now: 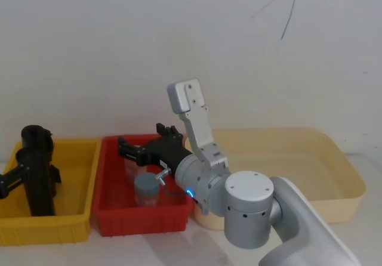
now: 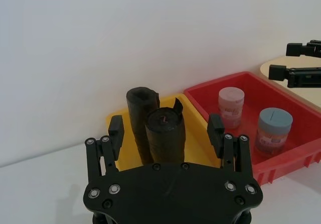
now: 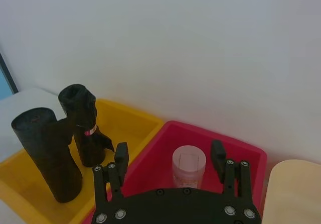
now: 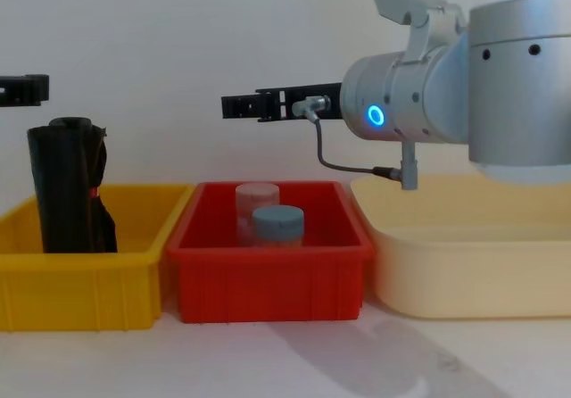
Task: Pick up the garbage bag with the one hand and transfer it to the other hand.
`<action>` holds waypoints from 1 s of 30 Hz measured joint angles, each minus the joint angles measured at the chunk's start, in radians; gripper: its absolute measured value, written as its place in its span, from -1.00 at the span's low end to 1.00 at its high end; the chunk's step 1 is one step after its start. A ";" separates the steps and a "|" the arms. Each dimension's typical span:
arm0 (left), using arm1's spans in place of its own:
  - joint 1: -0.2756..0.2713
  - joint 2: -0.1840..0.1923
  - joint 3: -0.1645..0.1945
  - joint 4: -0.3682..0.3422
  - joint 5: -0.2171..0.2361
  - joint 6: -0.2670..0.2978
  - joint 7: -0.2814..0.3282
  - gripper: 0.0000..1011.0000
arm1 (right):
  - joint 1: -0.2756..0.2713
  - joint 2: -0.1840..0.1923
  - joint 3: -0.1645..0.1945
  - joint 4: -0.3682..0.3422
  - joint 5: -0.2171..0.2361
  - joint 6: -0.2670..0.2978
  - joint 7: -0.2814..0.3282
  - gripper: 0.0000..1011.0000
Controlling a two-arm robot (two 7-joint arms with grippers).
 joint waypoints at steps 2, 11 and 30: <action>-0.004 0.002 -0.002 0.005 -0.003 0.001 -0.007 0.98 | 0.002 0.000 -0.001 0.001 -0.002 0.004 0.001 0.98; -0.056 -0.006 0.003 0.077 -0.018 -0.011 -0.053 0.98 | 0.012 0.000 -0.004 0.008 -0.011 0.031 0.014 0.98; -0.136 -0.069 0.022 0.262 -0.062 -0.077 -0.139 0.98 | 0.012 0.021 0.008 0.000 -0.012 0.086 0.058 0.98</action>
